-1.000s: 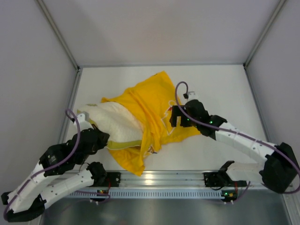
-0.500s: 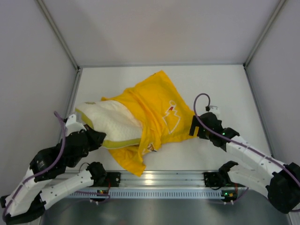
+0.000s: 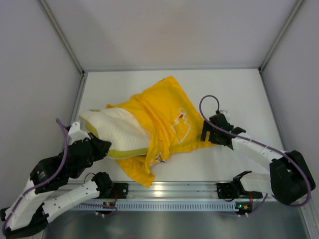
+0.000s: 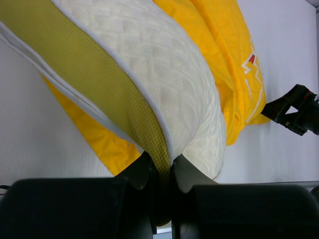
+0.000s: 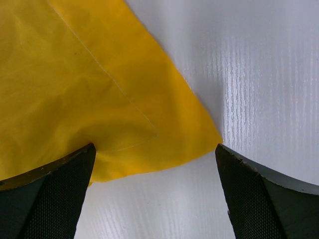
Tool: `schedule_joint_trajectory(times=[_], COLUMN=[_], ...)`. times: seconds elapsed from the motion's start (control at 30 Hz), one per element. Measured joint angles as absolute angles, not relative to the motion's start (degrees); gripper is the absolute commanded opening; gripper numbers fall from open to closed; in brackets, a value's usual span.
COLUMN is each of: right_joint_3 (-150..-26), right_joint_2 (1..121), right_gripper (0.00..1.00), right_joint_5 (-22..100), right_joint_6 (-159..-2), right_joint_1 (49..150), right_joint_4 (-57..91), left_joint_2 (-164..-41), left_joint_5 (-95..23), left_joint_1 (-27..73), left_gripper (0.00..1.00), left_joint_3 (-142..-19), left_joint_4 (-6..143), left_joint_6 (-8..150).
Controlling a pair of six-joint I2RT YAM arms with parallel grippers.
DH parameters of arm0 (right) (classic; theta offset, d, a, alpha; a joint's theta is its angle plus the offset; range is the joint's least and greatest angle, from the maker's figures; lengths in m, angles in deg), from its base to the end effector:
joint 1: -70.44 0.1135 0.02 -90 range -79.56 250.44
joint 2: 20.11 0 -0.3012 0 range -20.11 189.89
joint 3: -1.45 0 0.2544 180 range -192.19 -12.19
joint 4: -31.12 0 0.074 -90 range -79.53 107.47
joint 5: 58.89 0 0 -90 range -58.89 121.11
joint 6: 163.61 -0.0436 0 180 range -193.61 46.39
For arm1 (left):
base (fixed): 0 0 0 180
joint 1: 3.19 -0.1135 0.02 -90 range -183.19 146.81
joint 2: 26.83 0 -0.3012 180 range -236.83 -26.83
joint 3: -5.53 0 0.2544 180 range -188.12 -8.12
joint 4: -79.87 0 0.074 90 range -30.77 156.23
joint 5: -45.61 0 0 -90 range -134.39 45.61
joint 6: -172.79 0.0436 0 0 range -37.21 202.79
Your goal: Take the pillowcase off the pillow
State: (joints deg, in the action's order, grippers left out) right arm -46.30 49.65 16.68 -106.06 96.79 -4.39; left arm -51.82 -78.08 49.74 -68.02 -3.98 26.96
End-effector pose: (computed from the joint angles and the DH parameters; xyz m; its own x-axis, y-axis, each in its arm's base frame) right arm 0.1967 0.0853 0.2027 -0.8042 0.1816 -0.5660 0.1441 0.9834 0.1107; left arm 0.0225 0.0103 0.3677 -0.5191 -0.4550 -0.7236 -0.0685 0.8660 -0.4953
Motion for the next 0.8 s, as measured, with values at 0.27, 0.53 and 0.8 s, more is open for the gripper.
schedule_joint_trajectory(times=[0.27,0.53,0.8], right_joint_3=[-46.39,-47.24,-47.17], right_joint_2=[55.35,58.46,59.25], right_gripper=[0.95,0.28,0.00], right_joint_5=[15.32,14.21,16.13], right_joint_6=[-106.47,-107.63,-109.88], right_joint_1=[96.77,96.94,97.03], right_joint_4=[-0.92,4.48,6.25], left_joint_2=[-51.82,-51.84,-51.28], left_joint_5=[-78.06,-77.99,-77.53], left_joint_1=[49.74,49.74,49.74], left_gripper=[0.00,0.00,0.00], left_joint_3=[-68.10,-68.23,-68.52], left_joint_4=[-4.05,-4.05,-4.09], left_joint_6=[26.93,26.91,26.93])
